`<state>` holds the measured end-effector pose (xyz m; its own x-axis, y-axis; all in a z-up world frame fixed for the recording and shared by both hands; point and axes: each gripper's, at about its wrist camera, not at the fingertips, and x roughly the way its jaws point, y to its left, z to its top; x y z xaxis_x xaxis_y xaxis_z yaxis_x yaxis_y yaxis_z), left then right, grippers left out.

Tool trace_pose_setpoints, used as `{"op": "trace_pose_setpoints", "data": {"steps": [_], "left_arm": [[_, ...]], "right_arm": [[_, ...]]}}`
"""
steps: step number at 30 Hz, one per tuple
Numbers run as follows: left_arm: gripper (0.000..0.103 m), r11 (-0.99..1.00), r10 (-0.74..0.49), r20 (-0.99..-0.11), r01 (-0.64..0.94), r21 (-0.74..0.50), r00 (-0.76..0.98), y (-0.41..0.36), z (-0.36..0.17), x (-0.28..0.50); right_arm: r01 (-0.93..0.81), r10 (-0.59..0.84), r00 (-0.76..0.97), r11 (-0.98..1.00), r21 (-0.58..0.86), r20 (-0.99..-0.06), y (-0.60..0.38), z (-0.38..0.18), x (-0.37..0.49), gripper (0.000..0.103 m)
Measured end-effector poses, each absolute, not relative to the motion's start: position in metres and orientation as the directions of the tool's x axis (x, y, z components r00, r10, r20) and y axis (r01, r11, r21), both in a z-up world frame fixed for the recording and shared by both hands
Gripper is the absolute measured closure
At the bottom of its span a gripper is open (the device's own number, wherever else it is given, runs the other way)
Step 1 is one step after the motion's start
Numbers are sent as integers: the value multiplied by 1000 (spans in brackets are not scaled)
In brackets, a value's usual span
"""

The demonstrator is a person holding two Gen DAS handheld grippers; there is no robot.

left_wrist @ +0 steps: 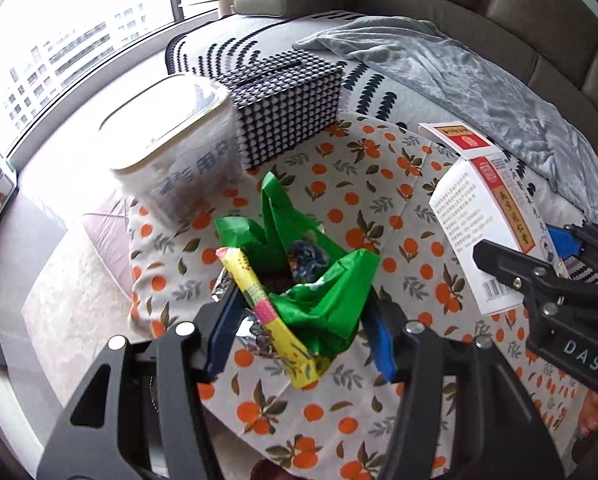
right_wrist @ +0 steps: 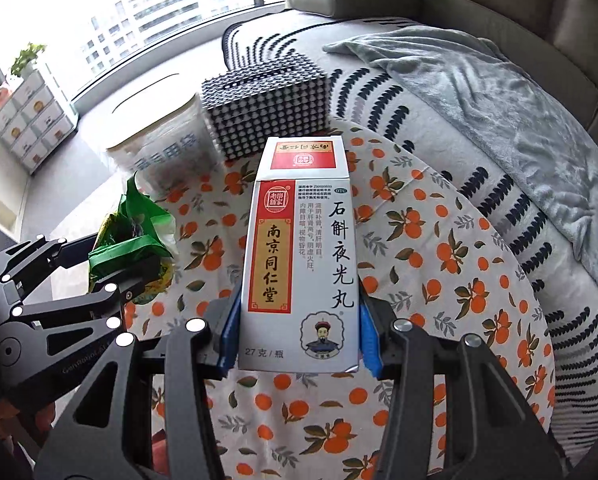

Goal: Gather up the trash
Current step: 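Carry the wrapper and medicine box over the grey bin and open both tools to drop them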

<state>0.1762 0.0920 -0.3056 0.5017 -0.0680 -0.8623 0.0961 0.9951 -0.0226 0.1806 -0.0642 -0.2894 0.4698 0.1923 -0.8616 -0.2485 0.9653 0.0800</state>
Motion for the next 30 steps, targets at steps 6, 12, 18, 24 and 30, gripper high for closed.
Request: {"op": "trace_pose_setpoints", "data": {"steps": [6,12,18,24,30], "left_arm": [[47,999,5,-863,-46,-22,506,137,-290,119],[47,983,85,-855,-182,-11,512,193,-282,55],[47,950,167,-849,-312,2,502,249,-278,-18],[47,904,237,-855,-427,21,461,294,-284,-77],[47,854,279,-854,-520,11,439,329,-293,-117]], "right_arm": [[-389,252,433,918,73,-865,-26,-275,143,57],[-508,331,430,858,78,-840,34,-260,95,57],[-624,407,374,775,99,-833,104,-263,37,57],[-704,445,309,701,112,-841,165,-274,-7,57],[-767,469,274,633,103,-840,215,-285,-33,57]]}}
